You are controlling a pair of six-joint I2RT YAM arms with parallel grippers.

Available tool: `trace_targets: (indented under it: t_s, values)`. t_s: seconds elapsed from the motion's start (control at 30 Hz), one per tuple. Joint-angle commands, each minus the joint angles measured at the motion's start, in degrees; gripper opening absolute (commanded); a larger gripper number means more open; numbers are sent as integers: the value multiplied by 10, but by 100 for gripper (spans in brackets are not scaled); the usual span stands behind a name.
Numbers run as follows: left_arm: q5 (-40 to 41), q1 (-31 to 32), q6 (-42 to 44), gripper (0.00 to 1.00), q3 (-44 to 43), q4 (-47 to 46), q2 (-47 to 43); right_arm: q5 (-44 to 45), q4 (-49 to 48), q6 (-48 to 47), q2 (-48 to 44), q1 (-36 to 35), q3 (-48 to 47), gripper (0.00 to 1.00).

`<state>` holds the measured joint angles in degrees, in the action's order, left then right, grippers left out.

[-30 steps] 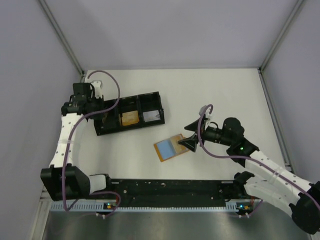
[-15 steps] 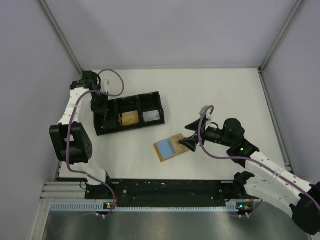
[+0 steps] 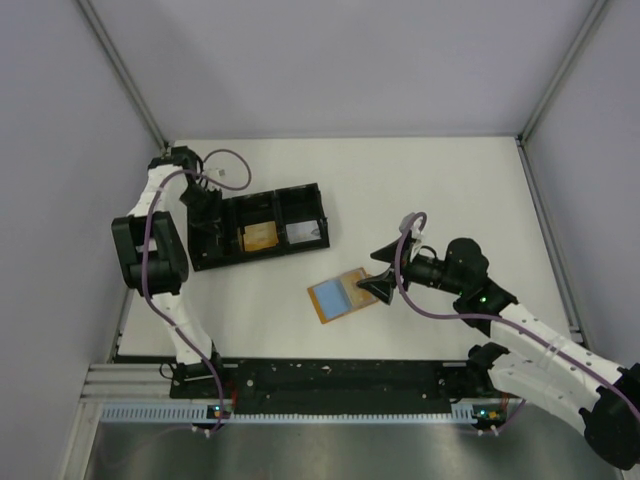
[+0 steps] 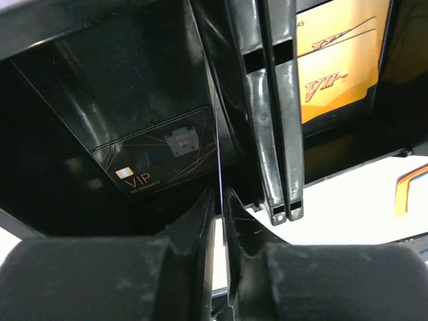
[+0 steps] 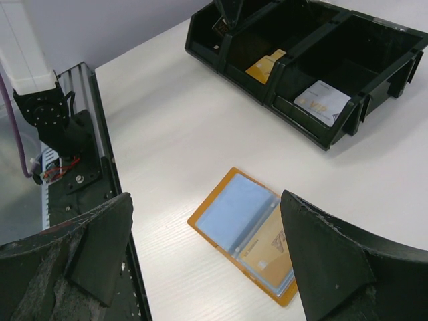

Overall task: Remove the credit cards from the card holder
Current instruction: Place the credit card in the storage box, then remove the credit card from the card holder.

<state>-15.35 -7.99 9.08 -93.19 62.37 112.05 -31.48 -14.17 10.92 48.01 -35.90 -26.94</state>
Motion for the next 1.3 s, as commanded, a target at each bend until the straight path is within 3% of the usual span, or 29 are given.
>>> trace_targets:
  t_s: [0.0,0.4,0.67,0.77,1.03,1.27]
  values:
    - [-21,-5,8,18,-28,13,11,4,-33,-10,-1,-8,0,90]
    - [116,-6,-24,30,-31,-8,-29,-2,-38,-8,0,-8,1,90]
    - [127,-6,-38,45,-31,-31,-111,3,-38,-8,2,-8,3,90]
    - [97,-4,-57,48,-26,-41,-146,3,-38,-7,3,-8,3,90]
    - [-4,77,-148,59,168,-209,-358,22,-24,-1,18,-8,-5,90]
    - [2,269,-318,64,416,-447,-517,50,17,8,72,-8,-16,90]
